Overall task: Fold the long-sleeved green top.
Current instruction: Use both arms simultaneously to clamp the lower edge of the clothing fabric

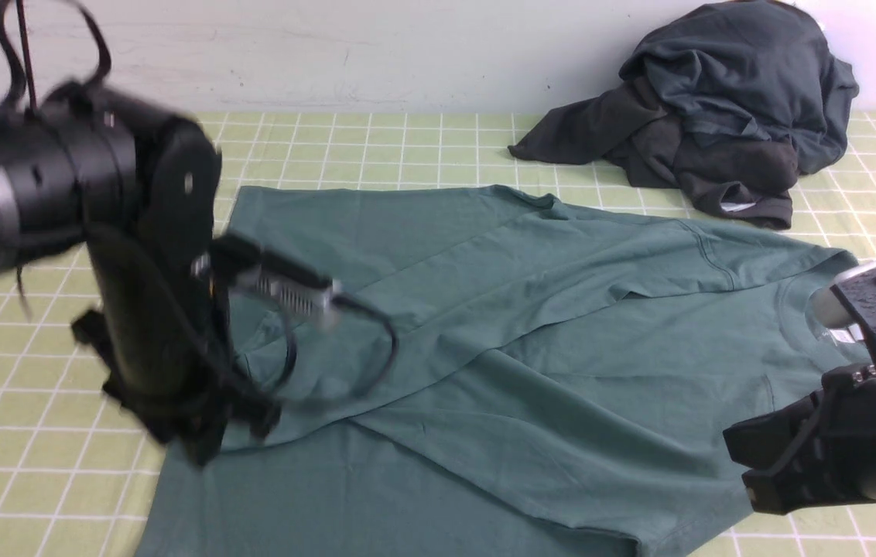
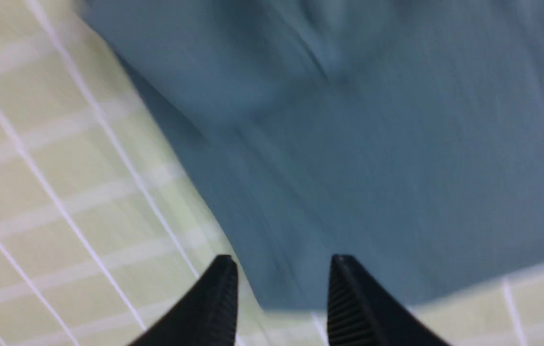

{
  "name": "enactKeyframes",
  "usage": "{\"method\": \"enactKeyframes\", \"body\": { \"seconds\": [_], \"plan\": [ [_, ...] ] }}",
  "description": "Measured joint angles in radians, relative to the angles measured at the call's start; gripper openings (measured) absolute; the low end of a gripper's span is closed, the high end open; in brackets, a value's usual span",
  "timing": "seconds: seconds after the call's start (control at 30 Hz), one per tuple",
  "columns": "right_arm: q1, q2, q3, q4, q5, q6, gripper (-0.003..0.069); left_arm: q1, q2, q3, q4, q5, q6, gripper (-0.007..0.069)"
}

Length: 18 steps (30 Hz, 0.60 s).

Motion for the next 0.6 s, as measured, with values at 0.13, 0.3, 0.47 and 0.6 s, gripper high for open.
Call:
{"method": "enactKeyframes", "body": {
  "seconds": [0.13, 0.3, 0.47, 0.6],
  "plan": [
    [0.0, 0.0, 0.0, 0.0, 0.021, -0.04, -0.0001, -0.074, -0.064, 0.241, 0.017, -0.088, 0.133, 0.0344],
    [0.0, 0.0, 0.0, 0.003, 0.027, -0.076, -0.0001, -0.093, -0.07, 0.382, 0.048, -0.311, 0.375, 0.0367],
    [0.0, 0.0, 0.0, 0.012, 0.029, -0.093, -0.0001, -0.095, -0.079, 0.447, 0.068, -0.47, 0.489, 0.0333],
    [0.0, 0.0, 0.0, 0.016, 0.029, -0.098, -0.0001, -0.1, -0.091, 0.463, 0.101, -0.5, 0.476, 0.0195]
  ]
}}
